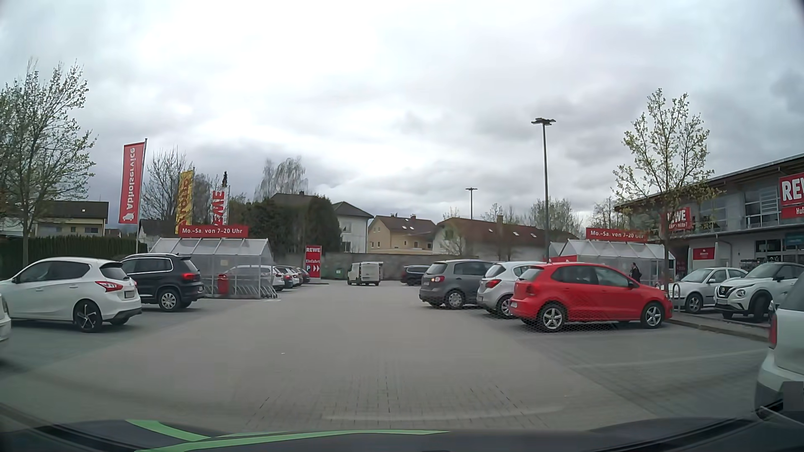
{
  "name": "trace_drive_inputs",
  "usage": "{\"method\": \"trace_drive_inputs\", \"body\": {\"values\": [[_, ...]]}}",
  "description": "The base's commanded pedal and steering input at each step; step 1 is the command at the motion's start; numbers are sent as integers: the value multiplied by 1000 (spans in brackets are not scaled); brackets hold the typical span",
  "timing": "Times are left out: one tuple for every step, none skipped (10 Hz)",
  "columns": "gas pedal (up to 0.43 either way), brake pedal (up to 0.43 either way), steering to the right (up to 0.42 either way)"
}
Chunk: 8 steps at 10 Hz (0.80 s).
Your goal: Follow the waypoints while adhering to traffic rules and regulations
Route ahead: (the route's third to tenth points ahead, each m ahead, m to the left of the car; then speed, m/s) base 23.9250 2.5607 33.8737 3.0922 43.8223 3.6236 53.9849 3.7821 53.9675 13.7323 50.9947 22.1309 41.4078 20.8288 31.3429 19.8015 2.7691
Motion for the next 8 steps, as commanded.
{"method": "trace_drive_inputs", "body": {"values": [[0,220,8],[0,220,4],[0,226,3],[0,220,9],[0,226,17],[0,226,20],[0,220,18],[0,226,16]]}}
